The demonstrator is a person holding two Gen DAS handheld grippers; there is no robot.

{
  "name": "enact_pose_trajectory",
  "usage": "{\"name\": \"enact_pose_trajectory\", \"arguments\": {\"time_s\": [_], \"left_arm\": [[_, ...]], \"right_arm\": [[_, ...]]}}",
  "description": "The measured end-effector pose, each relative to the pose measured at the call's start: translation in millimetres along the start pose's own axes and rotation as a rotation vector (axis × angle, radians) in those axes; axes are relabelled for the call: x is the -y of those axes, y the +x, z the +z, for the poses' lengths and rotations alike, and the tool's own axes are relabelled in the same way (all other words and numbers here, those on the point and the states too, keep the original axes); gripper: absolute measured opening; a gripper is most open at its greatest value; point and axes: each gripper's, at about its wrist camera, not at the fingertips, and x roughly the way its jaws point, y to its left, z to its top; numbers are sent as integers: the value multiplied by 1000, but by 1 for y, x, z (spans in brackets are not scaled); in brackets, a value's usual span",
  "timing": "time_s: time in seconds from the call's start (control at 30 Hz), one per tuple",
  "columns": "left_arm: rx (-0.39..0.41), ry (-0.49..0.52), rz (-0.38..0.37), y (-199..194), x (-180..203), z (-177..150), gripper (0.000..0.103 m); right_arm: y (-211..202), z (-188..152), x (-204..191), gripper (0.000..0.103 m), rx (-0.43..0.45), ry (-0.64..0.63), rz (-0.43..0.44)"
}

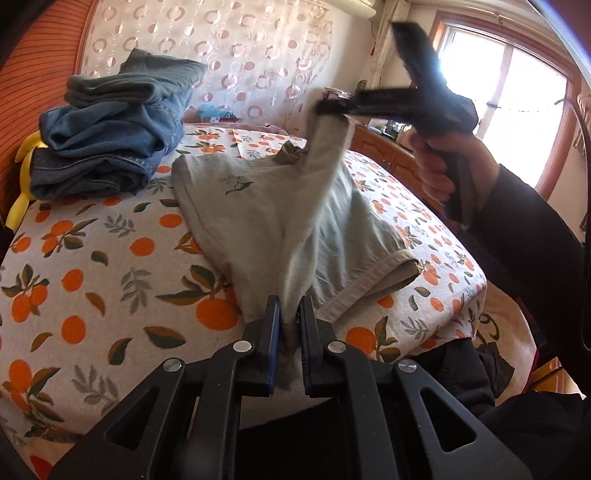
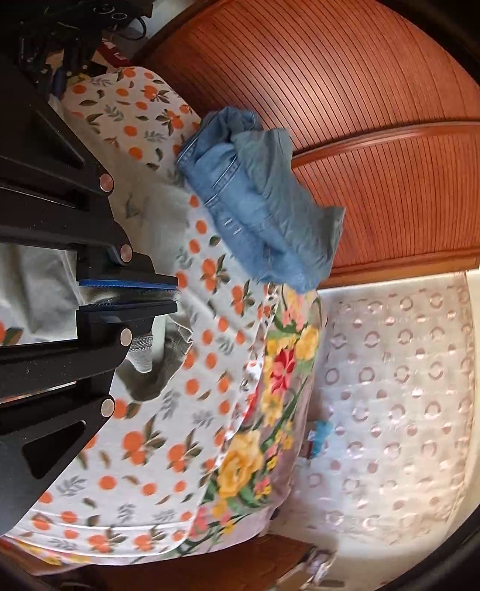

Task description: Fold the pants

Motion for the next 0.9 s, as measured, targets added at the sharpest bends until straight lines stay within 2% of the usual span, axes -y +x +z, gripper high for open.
{"name": "enact_pose_trajectory", "arguments": {"time_s": [0.2,0.33,0.4,0.43,0.63,0.77,0.8,0.83,0.9], "left_arm": [[-34,-22,12,-1,-9,-10,11],[-40,-28,11,-1,-11,-12,11],[-37,-40,14,-4,-14,-11,15],[-36,-47,16,-4,-16,-10,15],[-17,-70,48,-13,-25,-6,30],[-7,-52,84,-18,-24,1,30],[-3,-48,92,-19,-23,3,37],[3,-47,97,-21,-23,5,50],[22,-42,98,-24,-23,9,51]], "right_arm": [[41,25,-34,6,-26,-43,51],[49,26,-31,21,-32,-8,56],[41,23,-26,34,-18,-1,34],[36,21,-25,36,-11,1,23],[1,-10,-17,38,-6,19,-34],[-6,-43,-22,38,-47,21,-53],[-7,-49,-26,38,-58,19,-55],[-8,-56,-28,38,-69,19,-55],[-7,-70,-34,38,-84,30,-51]]}}
